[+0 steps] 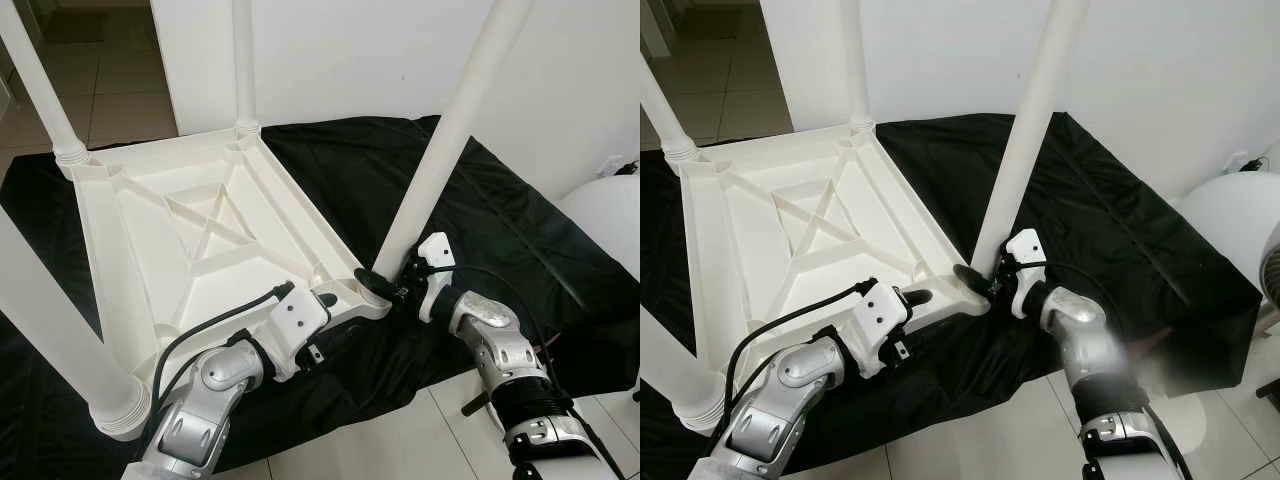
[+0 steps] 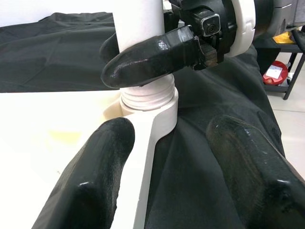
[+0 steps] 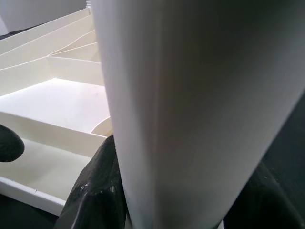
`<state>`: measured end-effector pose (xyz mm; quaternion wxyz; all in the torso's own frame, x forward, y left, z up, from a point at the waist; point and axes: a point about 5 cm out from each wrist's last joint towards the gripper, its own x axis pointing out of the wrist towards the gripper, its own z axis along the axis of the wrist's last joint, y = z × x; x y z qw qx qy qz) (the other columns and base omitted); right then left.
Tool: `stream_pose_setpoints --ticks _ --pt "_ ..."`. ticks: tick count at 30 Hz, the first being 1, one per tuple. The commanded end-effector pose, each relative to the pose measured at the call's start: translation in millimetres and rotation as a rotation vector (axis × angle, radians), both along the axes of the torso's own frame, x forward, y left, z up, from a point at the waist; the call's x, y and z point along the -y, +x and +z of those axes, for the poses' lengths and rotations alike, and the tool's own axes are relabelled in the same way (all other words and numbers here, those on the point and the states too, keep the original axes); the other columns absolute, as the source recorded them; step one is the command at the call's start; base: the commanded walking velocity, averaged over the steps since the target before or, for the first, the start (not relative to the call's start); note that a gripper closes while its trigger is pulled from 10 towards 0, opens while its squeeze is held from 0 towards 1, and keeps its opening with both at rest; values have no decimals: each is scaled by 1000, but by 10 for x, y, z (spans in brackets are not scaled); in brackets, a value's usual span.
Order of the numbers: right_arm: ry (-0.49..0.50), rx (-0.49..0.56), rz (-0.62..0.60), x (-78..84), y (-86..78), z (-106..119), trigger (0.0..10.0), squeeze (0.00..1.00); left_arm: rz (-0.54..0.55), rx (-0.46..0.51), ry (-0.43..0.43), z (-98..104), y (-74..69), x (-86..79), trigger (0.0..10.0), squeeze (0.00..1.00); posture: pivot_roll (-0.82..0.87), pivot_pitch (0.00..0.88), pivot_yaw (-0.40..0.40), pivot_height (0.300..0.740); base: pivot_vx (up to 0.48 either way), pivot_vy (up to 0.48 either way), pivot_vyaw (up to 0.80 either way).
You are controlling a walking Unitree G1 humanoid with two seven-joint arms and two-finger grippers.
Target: Building children table
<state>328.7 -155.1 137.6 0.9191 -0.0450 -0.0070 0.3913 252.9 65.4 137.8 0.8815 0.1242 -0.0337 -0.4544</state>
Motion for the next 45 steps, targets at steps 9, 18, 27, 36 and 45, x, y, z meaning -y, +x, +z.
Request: stream_pose_setpoints --ticks 9,18,27,36,45 --pt "18 -7 -307 -84 -119 -32 10000 0 48 -3 21 -60 -5 -10 10000 0 -8 47 -49 740 0 0 0" --pt "83 -56 -599 -294 -309 -92 10000 0 43 -1 17 -48 -9 5 10000 0 -10 50 -50 740 0 0 0" --pt "172 -117 -774 -470 -324 -129 10000 0 57 -8 -12 -12 -12 -7 10000 0 3 53 -55 740 0 0 0" --pt "199 -81 -778 -452 -336 -6 10000 0 60 -8 -14 -16 -5 1 10000 0 -4 49 -57 740 0 0 0" --pt "207 -63 -701 -467 -344 31 10000 1000 58 -3 -4 -19 0 -3 10000 0 -5 43 -61 740 0 0 0"
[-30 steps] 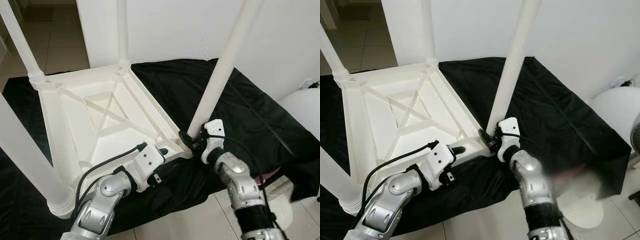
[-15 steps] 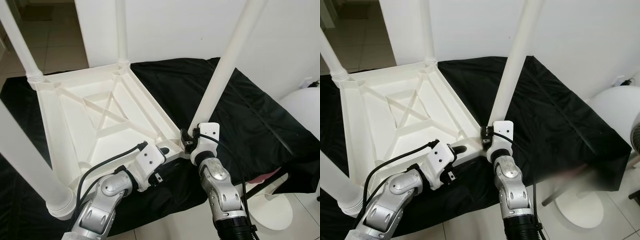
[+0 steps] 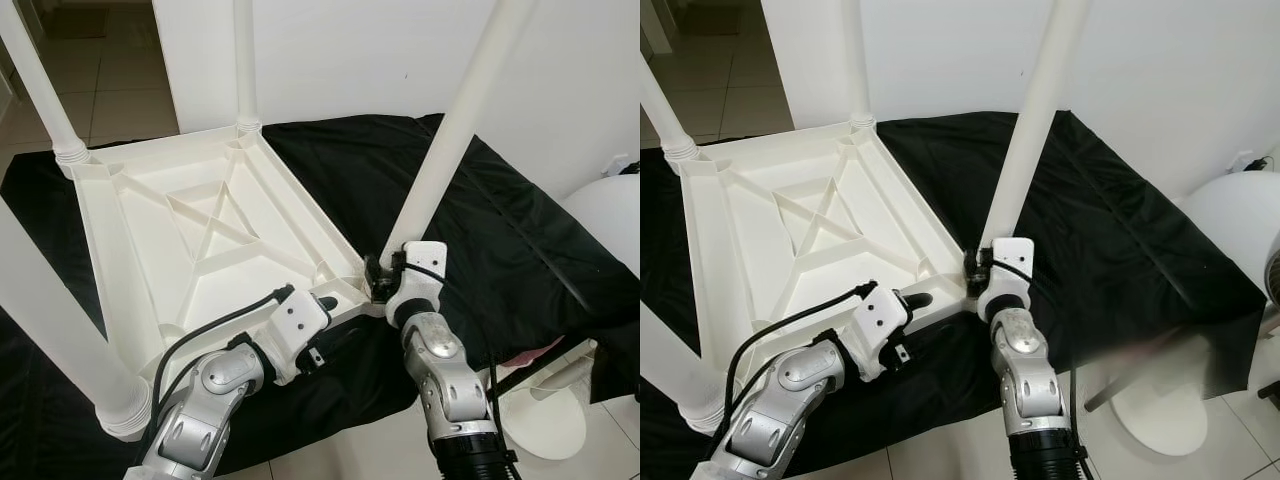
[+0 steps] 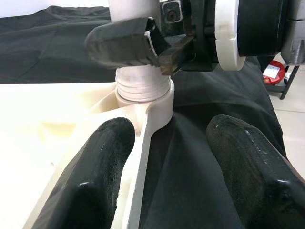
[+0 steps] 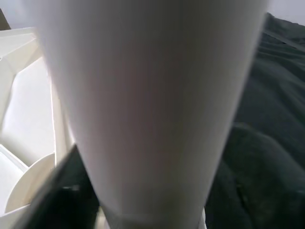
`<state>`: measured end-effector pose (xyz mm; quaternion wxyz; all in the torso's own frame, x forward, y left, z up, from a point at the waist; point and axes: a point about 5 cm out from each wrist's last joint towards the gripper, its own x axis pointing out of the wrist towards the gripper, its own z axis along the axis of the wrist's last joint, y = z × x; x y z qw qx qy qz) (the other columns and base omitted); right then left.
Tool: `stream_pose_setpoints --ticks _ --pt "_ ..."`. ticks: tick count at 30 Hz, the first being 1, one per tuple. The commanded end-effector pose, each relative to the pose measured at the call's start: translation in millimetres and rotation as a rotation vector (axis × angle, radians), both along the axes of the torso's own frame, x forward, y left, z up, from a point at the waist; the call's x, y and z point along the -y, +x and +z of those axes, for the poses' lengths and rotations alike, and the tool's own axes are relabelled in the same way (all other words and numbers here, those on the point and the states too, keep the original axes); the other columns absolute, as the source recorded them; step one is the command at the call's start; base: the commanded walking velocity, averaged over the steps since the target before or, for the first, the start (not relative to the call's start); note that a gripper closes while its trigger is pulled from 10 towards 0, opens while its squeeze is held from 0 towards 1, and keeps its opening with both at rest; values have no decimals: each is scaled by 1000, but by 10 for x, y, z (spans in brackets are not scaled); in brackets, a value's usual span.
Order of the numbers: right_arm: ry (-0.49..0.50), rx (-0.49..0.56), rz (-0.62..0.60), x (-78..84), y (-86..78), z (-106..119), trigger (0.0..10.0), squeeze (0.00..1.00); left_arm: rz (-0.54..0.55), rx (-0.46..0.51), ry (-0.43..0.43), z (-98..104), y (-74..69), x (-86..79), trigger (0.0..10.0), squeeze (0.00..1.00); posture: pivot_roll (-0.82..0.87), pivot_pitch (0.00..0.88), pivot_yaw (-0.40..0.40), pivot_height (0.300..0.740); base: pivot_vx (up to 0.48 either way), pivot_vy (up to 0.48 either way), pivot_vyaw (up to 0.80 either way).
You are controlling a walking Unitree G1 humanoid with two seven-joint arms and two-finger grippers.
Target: Building children table
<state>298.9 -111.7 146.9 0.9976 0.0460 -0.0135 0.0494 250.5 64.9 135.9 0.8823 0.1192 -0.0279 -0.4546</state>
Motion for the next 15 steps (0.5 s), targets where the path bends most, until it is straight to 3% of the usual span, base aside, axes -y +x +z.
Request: stream_pose_setpoints --ticks 1,5,6,7,8,15 --pt "19 -12 27 1 -46 -57 10000 1000 59 14 2 3 32 -20 10000 0 -5 38 -63 740 0 0 0" --pt "7 6 128 75 -55 -51 10000 1000 66 21 4 14 48 -39 10000 0 -2 28 -66 740 0 0 0" --pt "4 11 183 110 -62 -55 10000 310 67 23 3 22 52 -40 10000 0 -2 28 -66 740 0 0 0" --pt "4 11 183 110 -62 -55 10000 310 67 23 3 22 52 -40 10000 0 -2 28 -66 740 0 0 0" --pt "-5 18 223 151 -63 -58 10000 0 67 24 3 23 56 -41 10000 0 -3 21 -67 740 0 0 0" --pt "-104 69 395 399 30 -70 10000 0 57 33 7 30 76 -23 10000 0 -8 6 -59 740 0 0 0"
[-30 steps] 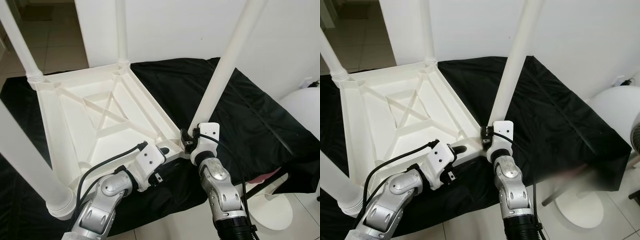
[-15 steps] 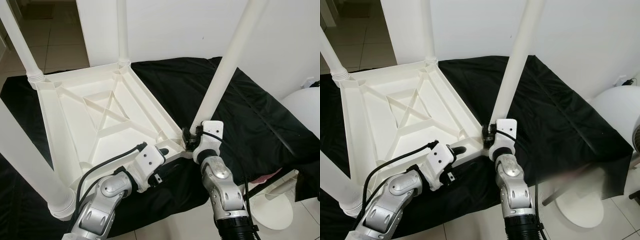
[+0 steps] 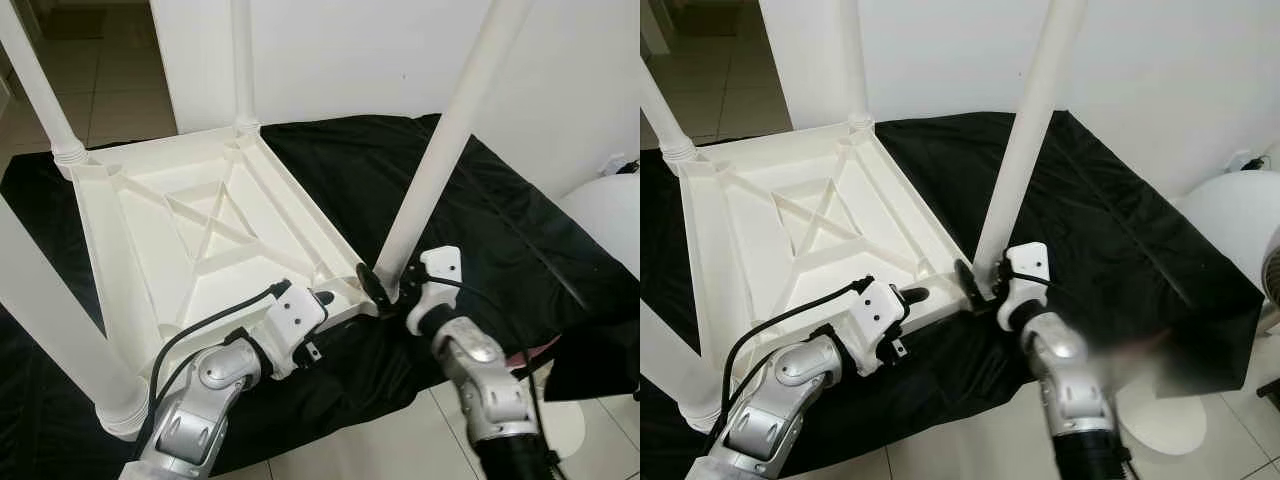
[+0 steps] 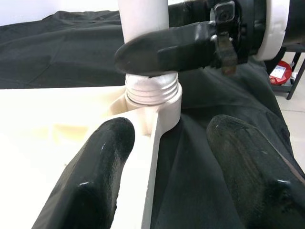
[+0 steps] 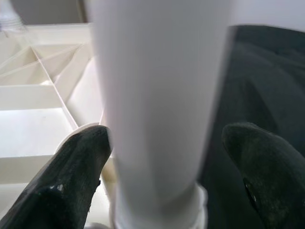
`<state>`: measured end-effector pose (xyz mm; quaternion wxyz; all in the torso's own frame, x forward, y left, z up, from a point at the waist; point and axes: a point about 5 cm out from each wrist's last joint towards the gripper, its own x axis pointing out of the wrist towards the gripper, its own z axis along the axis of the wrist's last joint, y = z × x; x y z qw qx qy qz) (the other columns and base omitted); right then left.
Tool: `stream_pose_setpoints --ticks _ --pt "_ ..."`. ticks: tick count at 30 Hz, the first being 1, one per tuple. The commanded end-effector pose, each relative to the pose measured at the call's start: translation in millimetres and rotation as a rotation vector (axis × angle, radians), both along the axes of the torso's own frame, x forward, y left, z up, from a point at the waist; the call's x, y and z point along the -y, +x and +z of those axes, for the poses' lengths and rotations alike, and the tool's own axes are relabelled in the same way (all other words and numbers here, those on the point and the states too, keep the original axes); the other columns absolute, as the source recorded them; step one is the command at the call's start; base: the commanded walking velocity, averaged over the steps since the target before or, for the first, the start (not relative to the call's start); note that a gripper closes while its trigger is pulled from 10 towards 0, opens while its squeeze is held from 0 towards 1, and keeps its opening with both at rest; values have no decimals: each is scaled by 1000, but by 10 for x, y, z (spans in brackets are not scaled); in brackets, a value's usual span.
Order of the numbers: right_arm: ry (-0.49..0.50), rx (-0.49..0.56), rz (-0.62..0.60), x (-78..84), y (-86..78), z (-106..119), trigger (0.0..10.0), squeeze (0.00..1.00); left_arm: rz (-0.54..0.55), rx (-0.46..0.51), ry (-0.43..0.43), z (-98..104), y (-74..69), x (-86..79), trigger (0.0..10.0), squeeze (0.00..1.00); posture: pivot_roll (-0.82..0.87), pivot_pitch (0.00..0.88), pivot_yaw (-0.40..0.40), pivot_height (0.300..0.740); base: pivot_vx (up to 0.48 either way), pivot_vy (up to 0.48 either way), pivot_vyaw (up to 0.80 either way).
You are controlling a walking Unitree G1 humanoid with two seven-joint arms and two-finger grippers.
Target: Building children table
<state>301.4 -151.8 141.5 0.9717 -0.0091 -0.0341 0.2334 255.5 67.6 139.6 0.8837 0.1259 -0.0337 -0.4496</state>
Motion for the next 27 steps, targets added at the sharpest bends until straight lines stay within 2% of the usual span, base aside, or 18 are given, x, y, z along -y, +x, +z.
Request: stream_pose_setpoints --ticks 1,8,16,17,18,19,20,21,22,27 --pt "3 0 48 19 21 -16 10000 0 47 16 0 -5 31 6 10000 0 -8 6 -59 740 0 0 0" --pt "-121 -2 266 20 168 -21 10000 0 36 19 3 -2 42 13 10000 0 -9 0 -54 740 0 0 0" --pt "-195 -30 357 -21 277 -53 10000 0 45 16 -2 -1 40 11 10000 0 1 7 -59 740 0 0 0" --pt "-216 -30 375 -26 307 -60 9020 0 50 15 -3 -3 39 9 10000 0 6 12 -60 740 0 0 0" --pt "-216 -30 375 -26 307 -60 9020 0 50 15 -3 -3 39 9 10000 0 6 12 -60 740 0 0 0" --pt "-228 -28 385 -28 324 -63 4039 0 52 14 -4 -4 38 7 10000 0 6 12 -60 740 0 0 0" --pt "-234 -29 393 -22 345 -72 2118 0 53 14 -3 -3 39 5 10000 0 10 15 -62 740 0 0 0" --pt "-234 -29 393 -22 345 -72 2118 0 53 14 -3 -3 39 5 10000 0 10 15 -62 740 0 0 0" --pt "-240 -28 398 -11 358 -79 0 0 55 15 -3 0 41 3 10000 0 14 15 -66 740 0 0 0" --pt "-246 -29 416 18 375 -102 0 0 61 18 -4 5 43 -6 10000 0 14 15 -66 740 0 0 0"
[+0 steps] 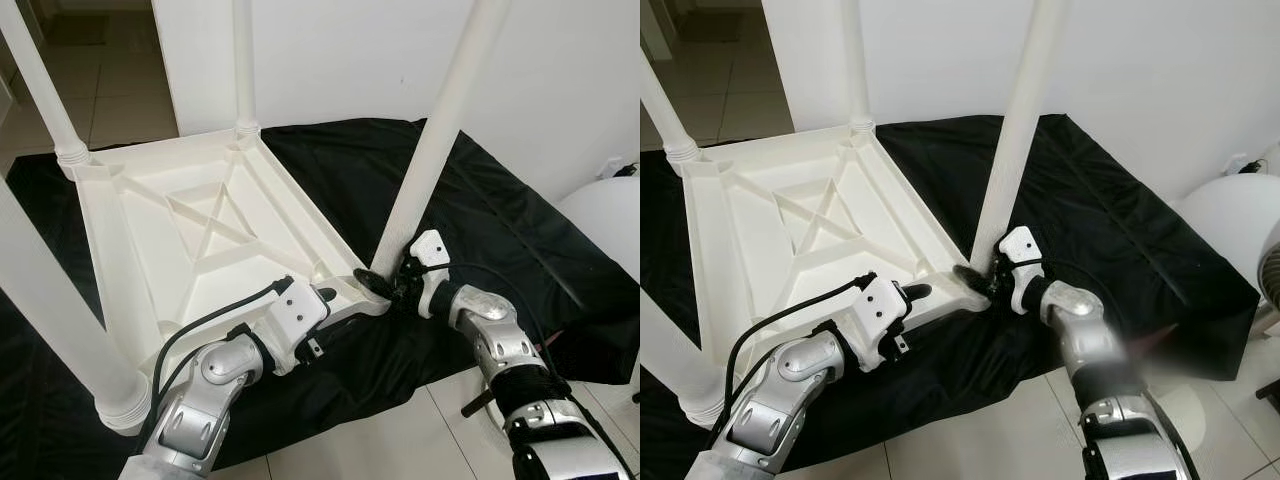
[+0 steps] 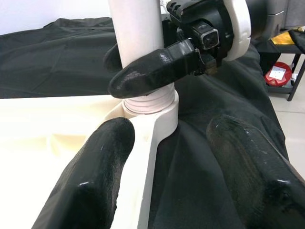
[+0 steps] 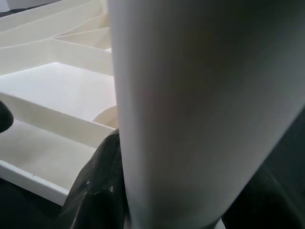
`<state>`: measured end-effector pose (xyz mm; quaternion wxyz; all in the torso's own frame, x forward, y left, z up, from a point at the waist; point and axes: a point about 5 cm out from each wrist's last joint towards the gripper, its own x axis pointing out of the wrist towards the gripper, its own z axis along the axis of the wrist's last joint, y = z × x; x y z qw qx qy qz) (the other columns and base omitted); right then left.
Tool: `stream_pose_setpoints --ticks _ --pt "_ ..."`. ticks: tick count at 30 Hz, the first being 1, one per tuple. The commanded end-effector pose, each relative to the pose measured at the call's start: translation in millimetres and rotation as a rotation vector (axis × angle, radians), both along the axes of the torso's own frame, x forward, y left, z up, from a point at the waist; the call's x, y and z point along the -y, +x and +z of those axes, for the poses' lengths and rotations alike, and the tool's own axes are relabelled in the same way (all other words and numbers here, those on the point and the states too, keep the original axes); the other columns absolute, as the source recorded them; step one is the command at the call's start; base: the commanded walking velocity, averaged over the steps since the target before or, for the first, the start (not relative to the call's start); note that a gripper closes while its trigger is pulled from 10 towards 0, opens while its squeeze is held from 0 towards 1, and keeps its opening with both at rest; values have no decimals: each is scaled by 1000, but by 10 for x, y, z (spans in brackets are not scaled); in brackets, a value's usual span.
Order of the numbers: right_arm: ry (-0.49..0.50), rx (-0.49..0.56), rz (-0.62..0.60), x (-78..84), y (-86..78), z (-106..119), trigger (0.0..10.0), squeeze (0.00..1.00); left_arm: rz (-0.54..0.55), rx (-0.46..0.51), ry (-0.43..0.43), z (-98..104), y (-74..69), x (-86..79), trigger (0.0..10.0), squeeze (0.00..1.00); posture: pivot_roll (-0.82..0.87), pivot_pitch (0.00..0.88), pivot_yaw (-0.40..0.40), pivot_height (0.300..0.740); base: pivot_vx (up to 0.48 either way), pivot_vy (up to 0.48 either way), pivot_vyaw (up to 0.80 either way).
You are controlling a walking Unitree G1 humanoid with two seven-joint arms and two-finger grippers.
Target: Building children table
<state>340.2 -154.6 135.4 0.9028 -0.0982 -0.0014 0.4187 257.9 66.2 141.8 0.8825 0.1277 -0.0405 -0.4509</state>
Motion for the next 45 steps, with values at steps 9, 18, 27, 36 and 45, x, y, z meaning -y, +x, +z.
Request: stream_pose_setpoints --ticks 9,18,27,36,45 --pt "6 -26 13 -1 -75 -74 10000 0 64 -2 -4 -30 -7 -12 10000 0 11 32 -69 740 0 0 0" --pt "77 -5 -145 -56 -104 -33 10000 0 52 -5 -2 -33 -6 -5 10000 0 -24 40 -56 740 0 0 0" --pt "154 15 -323 -219 -211 -17 10000 0 40 -6 3 -27 -5 -14 10000 0 -30 46 -45 740 0 0 0" --pt "268 -43 -633 -486 -399 -53 10000 0 32 -12 3 -33 -27 8 10000 0 -26 53 -50 740 0 0 0" --pt "295 -44 -701 -595 -458 -14 10000 0 36 -11 6 -32 -27 -10 10000 0 -17 54 -43 740 0 0 0"
